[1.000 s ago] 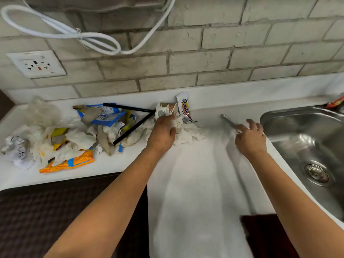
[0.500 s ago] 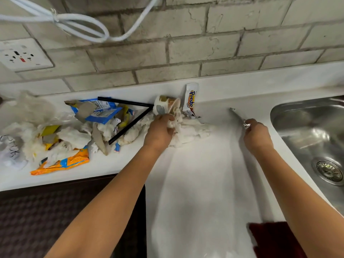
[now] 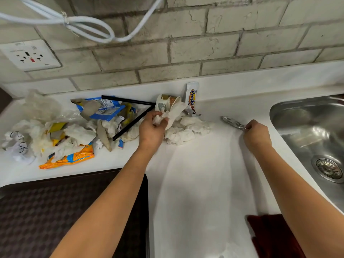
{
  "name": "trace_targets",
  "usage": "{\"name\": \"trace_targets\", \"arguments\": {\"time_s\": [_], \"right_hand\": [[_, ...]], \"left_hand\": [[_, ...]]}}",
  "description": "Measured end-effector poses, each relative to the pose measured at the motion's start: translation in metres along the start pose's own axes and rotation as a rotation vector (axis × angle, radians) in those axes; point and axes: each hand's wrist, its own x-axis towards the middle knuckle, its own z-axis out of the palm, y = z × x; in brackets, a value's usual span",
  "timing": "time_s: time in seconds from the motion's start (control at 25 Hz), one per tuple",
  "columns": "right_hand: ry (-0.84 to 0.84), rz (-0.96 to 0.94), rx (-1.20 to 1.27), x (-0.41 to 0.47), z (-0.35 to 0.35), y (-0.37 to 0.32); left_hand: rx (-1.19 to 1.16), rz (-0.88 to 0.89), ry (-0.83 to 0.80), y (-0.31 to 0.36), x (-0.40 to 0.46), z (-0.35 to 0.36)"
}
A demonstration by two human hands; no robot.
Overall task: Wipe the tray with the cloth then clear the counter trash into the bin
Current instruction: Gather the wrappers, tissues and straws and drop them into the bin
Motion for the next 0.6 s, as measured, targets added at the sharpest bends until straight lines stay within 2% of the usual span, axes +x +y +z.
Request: {"name": "trace_targets", "arguments": {"time_s": [0.16,0.4,0.52,0.6], "right_hand": [[0.026,-0.074,0.067,-0.017,-0.004,0.001],[0.219,-0.238,0.304,-0.083,-0.023,-0.012],[0.221,-0.351,0.39,-0.131,-0.032,-0.013],[0.175,-0.348,0.482,-0.162,-0.036,-0.01]], "left_hand": [[-0.156,-0.02,0.008,0.013,-0.014,-0.006],[-0.361,-0.004,-0.088,0.048,-0.056,-0.017],[-0.402,-0.001,-0.172,0.06,-0.089,-0.029],[-0.398,0.022,-0.218,0.062,-0.112,-0.041]]}}
